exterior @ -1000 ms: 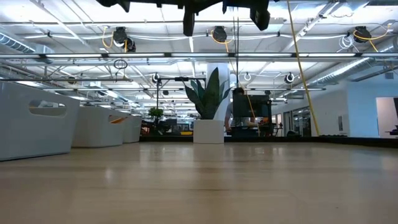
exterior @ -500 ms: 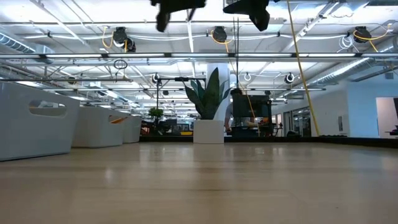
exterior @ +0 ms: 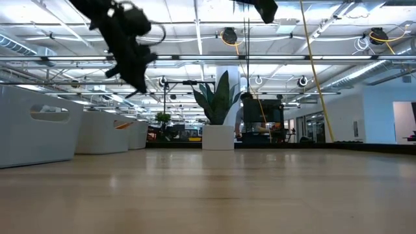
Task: Sort crayons/erasers/pens/pencils in bins
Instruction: Put the blue crayon into the top gray bin, then return to Home Position
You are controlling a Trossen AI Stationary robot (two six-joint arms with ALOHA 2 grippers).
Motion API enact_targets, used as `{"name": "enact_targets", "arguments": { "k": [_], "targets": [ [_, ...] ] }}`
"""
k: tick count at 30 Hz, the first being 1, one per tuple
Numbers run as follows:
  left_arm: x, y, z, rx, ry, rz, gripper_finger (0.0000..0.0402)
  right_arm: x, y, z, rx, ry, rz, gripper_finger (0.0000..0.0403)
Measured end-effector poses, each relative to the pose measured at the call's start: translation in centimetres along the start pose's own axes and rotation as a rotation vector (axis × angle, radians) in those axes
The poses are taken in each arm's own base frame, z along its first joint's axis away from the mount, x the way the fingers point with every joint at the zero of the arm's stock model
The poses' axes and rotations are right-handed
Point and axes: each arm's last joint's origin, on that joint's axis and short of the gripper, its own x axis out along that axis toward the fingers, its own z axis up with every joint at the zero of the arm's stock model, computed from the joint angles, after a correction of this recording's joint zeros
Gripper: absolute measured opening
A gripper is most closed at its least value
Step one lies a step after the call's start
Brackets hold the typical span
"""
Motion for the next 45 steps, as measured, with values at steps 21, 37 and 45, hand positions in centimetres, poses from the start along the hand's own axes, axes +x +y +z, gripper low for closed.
{"name": "enact_targets", "arguments": {
  "k": [21, 37, 45],
  "targets": [
    [11.5, 10.3, -3.4, -0.071, 0.475, 0.374, 0.0088, 1.6, -1.8, 1.3, 0.138, -0.047, -0.141, 0.0192],
    [-4.2, 5.3, 1.7, -0.084, -0.044, -0.165, 0.0251, 0.2, -4.7, 6.3, -0.213, -0.268, -0.064, 0.0145],
    [-13.3, -0.7, -3.7, 0.045, -0.344, -0.492, 0.0078, -5.0, -4.9, 6.4, -0.328, -0.502, 0.117, 0.0008]
  ]
}}
